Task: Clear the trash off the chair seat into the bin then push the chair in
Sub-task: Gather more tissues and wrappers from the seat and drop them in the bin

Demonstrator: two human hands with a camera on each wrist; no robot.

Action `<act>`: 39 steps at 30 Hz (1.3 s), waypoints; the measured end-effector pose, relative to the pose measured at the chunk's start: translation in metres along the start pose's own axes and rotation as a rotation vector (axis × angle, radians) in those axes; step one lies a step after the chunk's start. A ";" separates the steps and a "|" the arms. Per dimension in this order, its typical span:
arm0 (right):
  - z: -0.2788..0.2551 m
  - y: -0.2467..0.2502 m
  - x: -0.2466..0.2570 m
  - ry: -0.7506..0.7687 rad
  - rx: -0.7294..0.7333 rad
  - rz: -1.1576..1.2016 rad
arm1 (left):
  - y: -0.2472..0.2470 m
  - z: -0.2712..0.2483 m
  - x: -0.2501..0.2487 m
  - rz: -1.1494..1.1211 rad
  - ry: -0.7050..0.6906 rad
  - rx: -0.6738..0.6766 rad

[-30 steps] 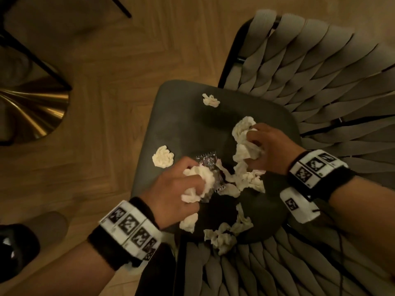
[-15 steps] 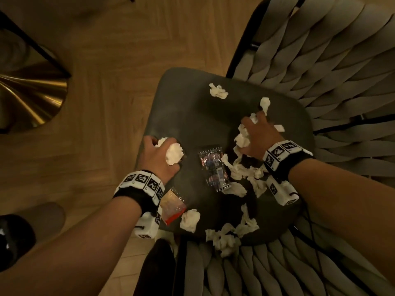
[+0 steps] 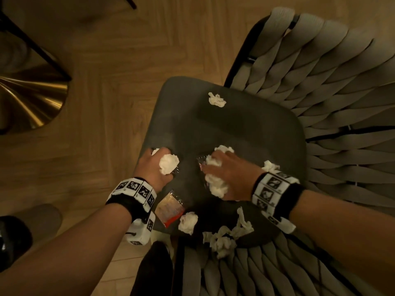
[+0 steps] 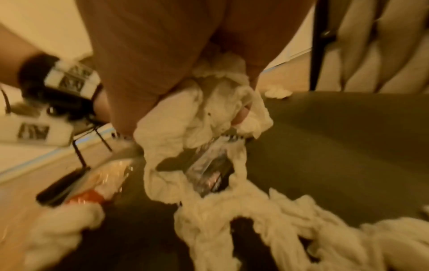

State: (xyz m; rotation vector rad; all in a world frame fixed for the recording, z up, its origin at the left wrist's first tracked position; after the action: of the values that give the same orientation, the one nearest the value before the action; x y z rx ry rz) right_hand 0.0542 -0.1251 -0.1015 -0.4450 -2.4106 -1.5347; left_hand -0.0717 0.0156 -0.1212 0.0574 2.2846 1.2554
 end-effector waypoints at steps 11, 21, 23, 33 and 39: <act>0.017 -0.036 0.015 0.004 0.125 -0.222 | 0.024 -0.010 0.020 -0.108 -0.021 -0.027; -0.041 0.086 -0.002 -0.363 -0.158 0.287 | 0.093 -0.073 0.043 -0.227 0.045 -0.156; -0.058 0.122 0.005 -0.383 -0.209 0.264 | 0.119 -0.092 0.058 -0.280 0.088 -0.180; -0.026 0.216 0.186 -0.187 -0.418 0.307 | 0.268 -0.212 0.207 -0.318 0.330 -0.408; 0.059 0.186 0.362 -0.063 -0.428 0.479 | 0.308 -0.252 0.391 -0.313 0.497 -0.454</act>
State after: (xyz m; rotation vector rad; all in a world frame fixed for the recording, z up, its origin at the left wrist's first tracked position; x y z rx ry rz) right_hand -0.2109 0.0472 0.1619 -1.0765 -1.8090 -1.8024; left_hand -0.5895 0.1055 0.0651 -0.8211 2.2018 1.7128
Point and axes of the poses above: each hand's wrist, its own z-axis towards the middle knuckle, its own y-axis out of the back of the hand, x = y × z, the point moved 9 cm from there along z, towards the middle knuckle, and after that the axes turned 14 degrees about -x, right-handed, at the moved point
